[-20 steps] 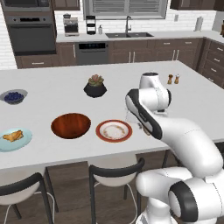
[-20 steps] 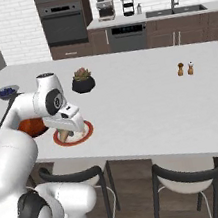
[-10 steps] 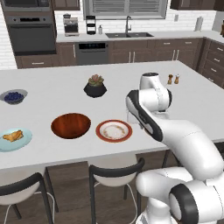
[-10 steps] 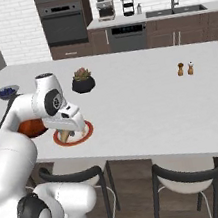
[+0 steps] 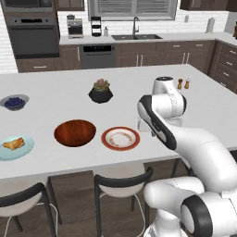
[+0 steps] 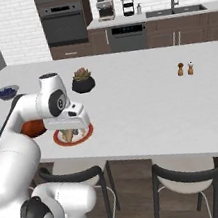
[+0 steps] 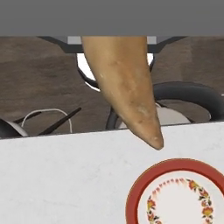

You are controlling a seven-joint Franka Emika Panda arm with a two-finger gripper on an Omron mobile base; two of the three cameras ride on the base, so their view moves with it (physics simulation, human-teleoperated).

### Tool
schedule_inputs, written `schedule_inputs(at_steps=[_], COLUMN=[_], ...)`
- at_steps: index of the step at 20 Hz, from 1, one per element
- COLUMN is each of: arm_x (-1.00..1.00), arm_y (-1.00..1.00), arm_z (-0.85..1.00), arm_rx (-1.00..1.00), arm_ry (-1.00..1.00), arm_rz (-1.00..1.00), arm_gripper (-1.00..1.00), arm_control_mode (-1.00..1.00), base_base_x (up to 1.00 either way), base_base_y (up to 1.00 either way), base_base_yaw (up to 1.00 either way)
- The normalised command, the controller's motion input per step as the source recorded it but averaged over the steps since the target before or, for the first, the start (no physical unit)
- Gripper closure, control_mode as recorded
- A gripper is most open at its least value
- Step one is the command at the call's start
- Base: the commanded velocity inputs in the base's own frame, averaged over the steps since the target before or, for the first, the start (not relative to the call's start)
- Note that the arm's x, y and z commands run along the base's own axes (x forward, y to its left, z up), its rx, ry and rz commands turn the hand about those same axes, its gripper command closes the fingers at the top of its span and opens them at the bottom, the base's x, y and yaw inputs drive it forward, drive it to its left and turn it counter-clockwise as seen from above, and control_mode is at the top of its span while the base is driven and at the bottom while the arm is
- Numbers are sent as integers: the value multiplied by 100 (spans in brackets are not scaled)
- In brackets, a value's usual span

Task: Pick the chicken drumstick and sweet potato from their plates and place them in the bowl. Then put the bowl in the fridge.

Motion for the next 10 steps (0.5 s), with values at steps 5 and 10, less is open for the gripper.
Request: schedule_inputs(at_steps=[5,10], arm_x=[-2,0], arm_y=[0,0], arm_z=[0,0], arm_rx=[5,0], arm_ry=[-4,0], arm_rz=[0,0], arm_gripper=[100,100], arm_control_mode=[100,100], base_base_x=[-1,-23], base_base_y=[0,41], base_base_yaw=[0,0])
